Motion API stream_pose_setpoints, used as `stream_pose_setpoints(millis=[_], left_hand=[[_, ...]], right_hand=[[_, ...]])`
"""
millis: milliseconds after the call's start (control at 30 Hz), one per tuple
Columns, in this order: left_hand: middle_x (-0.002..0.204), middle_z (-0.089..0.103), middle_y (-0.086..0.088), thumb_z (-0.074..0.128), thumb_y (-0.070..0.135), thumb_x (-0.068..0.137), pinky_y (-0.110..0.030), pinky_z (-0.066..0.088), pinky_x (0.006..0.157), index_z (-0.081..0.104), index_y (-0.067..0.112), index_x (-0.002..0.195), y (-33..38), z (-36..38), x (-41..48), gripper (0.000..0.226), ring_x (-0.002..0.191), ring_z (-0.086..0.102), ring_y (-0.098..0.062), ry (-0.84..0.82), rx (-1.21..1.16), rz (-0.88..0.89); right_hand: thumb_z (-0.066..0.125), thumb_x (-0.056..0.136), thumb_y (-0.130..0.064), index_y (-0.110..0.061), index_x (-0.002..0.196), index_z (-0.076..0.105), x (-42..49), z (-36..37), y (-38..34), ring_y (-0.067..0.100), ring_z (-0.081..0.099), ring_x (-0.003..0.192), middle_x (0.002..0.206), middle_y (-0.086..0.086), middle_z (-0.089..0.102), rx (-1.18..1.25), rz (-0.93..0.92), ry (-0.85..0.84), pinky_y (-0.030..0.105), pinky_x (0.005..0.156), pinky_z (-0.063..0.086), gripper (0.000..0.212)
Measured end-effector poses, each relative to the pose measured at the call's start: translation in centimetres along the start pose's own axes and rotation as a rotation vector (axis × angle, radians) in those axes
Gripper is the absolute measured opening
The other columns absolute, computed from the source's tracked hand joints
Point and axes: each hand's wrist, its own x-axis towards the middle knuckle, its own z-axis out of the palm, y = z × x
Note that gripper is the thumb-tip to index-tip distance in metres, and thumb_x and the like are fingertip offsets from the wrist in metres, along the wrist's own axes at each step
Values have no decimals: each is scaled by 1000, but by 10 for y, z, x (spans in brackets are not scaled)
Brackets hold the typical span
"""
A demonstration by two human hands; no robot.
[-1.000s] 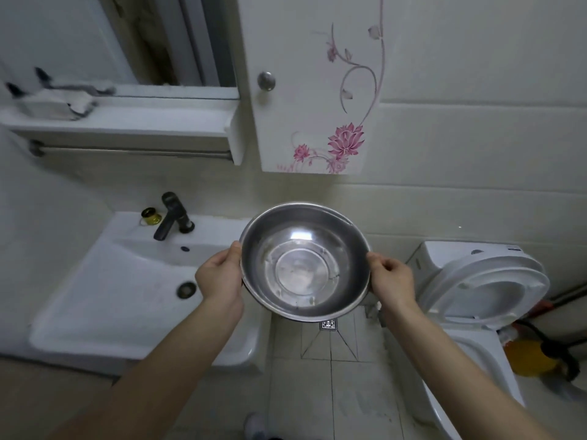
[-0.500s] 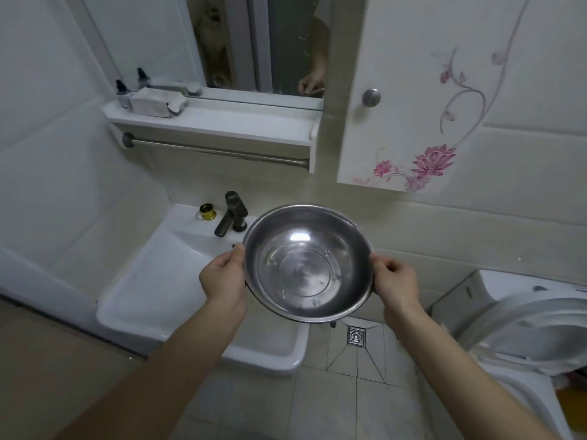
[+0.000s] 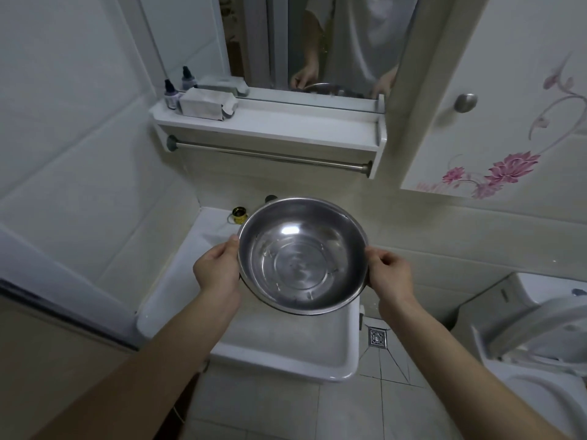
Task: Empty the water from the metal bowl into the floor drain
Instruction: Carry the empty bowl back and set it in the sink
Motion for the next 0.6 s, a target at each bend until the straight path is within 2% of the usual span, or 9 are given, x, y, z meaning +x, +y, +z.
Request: stream_pose_setpoints(millis=[100,200,400,500,600], left_hand=[[79,77,0,77,26,87,-40,60,89,77,15,82,9,-12,18,11,81,73,-20,9,-19,6],[80,77,0,78,25,86,-40,60,89,76,17,80,16,-22,31,10,84,74,-21,32,-31,14],[84,76,-4,76,21,88,-42,60,89,77,10,87,22,-29,45,11,78,71,-20,57,-38,39],[95,76,-12,76,23,88,-44,59,91,76,3,99,22,-28,47,23,89,72,-27,91,-45,50],[96,77,-14,77,24,87,-44,60,89,77,4,96,21,-27,47,21,87,72,-27,114,-42,47]], right_hand=[[63,96,-21,-10,75,66,-6,23,-3,12,51,46,52,-3,57,15,0,-1,34,63,50,23],[62,94,-19,-7,79,67,-10,40,-8,22,53,61,64,7,59,35,-3,-18,40,70,53,20],[62,96,-20,-9,80,68,-7,60,-16,22,52,66,68,6,59,47,-2,-48,36,72,52,20],[62,96,-23,-7,84,69,-1,63,-16,21,54,69,73,8,62,42,9,-62,36,74,54,21],[63,96,-25,-4,89,72,6,64,-15,21,56,71,74,5,65,36,27,-73,40,81,58,24]])
